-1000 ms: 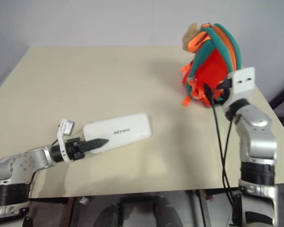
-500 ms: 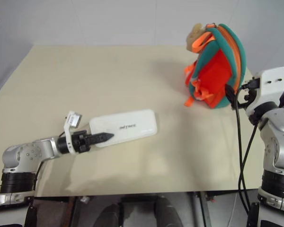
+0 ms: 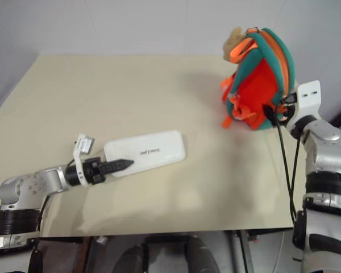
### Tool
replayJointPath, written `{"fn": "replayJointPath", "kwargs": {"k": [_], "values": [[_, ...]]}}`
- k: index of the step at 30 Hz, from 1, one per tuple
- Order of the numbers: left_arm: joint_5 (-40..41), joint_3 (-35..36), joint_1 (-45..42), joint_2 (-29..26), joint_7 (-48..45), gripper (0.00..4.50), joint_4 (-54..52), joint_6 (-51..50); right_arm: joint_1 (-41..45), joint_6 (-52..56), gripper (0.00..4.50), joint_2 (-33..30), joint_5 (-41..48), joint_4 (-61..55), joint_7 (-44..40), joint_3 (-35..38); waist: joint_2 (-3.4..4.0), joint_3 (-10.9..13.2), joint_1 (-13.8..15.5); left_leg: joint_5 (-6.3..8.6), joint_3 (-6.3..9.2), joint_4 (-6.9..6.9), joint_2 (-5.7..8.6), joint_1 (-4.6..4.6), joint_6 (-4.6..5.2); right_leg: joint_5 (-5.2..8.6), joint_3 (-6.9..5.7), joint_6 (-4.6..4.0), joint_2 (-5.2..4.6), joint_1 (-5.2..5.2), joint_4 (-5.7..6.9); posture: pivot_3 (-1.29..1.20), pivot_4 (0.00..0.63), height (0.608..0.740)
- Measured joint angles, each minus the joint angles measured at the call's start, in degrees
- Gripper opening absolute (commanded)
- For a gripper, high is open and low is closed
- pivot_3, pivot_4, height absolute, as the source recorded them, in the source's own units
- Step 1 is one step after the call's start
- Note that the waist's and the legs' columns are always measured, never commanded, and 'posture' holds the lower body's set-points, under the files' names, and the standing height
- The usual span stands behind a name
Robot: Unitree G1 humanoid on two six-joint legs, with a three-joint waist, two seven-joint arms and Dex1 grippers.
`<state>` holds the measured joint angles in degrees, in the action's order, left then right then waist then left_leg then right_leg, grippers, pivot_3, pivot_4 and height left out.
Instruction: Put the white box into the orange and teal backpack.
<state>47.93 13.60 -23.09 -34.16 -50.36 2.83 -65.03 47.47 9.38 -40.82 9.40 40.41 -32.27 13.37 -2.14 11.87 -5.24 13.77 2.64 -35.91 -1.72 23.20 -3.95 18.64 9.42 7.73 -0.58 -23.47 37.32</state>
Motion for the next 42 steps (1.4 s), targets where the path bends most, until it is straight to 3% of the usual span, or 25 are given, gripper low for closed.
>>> {"fn": "replayJointPath", "kwargs": {"k": [1, 4, 13, 16, 21, 24, 27, 32, 37, 42], "values": [[0.00, 0.00, 0.16, -0.08, -0.11, 1.45, 0.04, 0.20, 1.46, -1.22, 4.50, 0.00, -0.39, 3.16, -0.60, -0.38, 0.00, 0.00, -0.07, 0.00, 0.00, 0.00, 0.00, 0.00, 0.00, 0.00, 0.00, 0.00, 0.00, 0.00, -0.01, 0.00, 0.150, 0.740], [-0.01, 0.00, 0.18, -0.12, -0.34, 1.45, 0.19, 0.82, 5.25, -5.34, 3.89, 0.32, -1.05, 11.23, -2.40, -1.40, 0.00, 0.00, -0.33, 0.00, 0.00, -0.01, 0.00, 0.00, 0.00, 0.00, 0.00, 0.00, 0.00, 0.01, -0.01, 0.00, 0.150, 0.740], [-0.01, -0.04, 0.17, -0.12, -0.54, 1.45, 0.24, 1.52, 9.25, -8.36, 1.07, 2.70, 0.90, 18.50, -7.44, -0.58, 0.00, 0.00, -1.55, 0.00, 0.03, -0.02, 0.00, -0.01, -0.01, -0.01, 0.00, 0.03, 0.02, 0.02, 0.06, 0.00, 0.150, 0.740], [-0.01, -0.04, 0.17, -0.12, -0.54, 1.45, 0.25, 1.54, 8.92, -7.87, 0.44, 2.72, 1.20, 18.00, -8.48, -0.57, 0.01, 0.00, -1.53, 0.00, 0.03, -0.02, 0.00, 0.00, -0.01, -0.01, 0.00, 0.03, 0.01, 0.02, 0.05, 0.00, 0.150, 0.740], [-0.02, -0.20, 0.13, -0.08, -0.81, 1.45, 0.40, 1.77, 1.55, 0.73, 0.44, 2.65, 4.20, 3.60, -9.30, 0.68, 0.01, 0.00, -1.13, 0.00, 0.09, 0.05, -0.01, 0.01, -0.01, 0.00, -0.03, 0.03, 0.01, 0.00, 0.05, 0.00, 0.150, 0.740], [-0.09, -0.54, 0.13, 0.05, -1.21, 1.45, 0.75, 2.23, -7.70, 10.09, 0.44, 2.39, 8.08, -13.18, -8.15, 2.65, 0.03, 0.01, -0.66, 0.01, 0.16, 0.06, -0.02, 0.04, -0.04, 0.04, -0.08, 0.02, 0.01, -0.01, 0.06, 0.00, 0.150, 0.740], [-0.13, -1.33, -0.05, 0.21, -2.04, 1.45, 1.66, 2.73, -16.27, 18.96, 0.44, 2.04, 11.41, -28.51, -5.00, 5.54, 0.04, 0.01, 0.04, 0.02, 0.17, 0.06, -0.02, 0.04, -0.04, 0.06, -0.08, -0.01, 0.01, -0.03, 0.08, 0.00, 0.150, 0.740], [-1.14, -3.24, -2.02, 0.55, -3.21, 1.45, 4.75, 3.92, -25.52, 29.07, 0.44, 1.28, 14.74, -44.75, -0.28, 10.53, 0.04, 0.02, 0.61, 0.01, 0.12, -0.05, 0.02, 0.04, -0.02, 0.04, -0.05, 0.01, 0.00, -0.01, 0.09, 0.00, 0.150, 0.740], [-2.35, -5.62, -5.22, 1.30, -4.25, 1.45, 7.39, 4.63, -34.98, 35.91, 0.44, -0.11, 17.35, -56.29, 2.04, 18.89, 0.05, 0.02, 1.71, 0.01, 0.10, -0.04, 0.07, 0.09, 0.00, 0.05, -0.03, 0.02, -0.02, 0.00, -0.02, 0.00, 0.150, 0.740], [-3.06, -6.90, -6.68, 1.95, -4.61, 1.45, 8.98, 4.65, -39.81, 38.10, 0.44, -1.04, 18.79, -59.69, 2.38, 23.80, 0.05, 0.02, 1.79, 0.02, 0.07, 0.00, 0.04, 0.07, 0.01, 0.05, -0.02, 0.02, 0.01, -0.02, -0.02, 0.00, 0.150, 0.740]]}}
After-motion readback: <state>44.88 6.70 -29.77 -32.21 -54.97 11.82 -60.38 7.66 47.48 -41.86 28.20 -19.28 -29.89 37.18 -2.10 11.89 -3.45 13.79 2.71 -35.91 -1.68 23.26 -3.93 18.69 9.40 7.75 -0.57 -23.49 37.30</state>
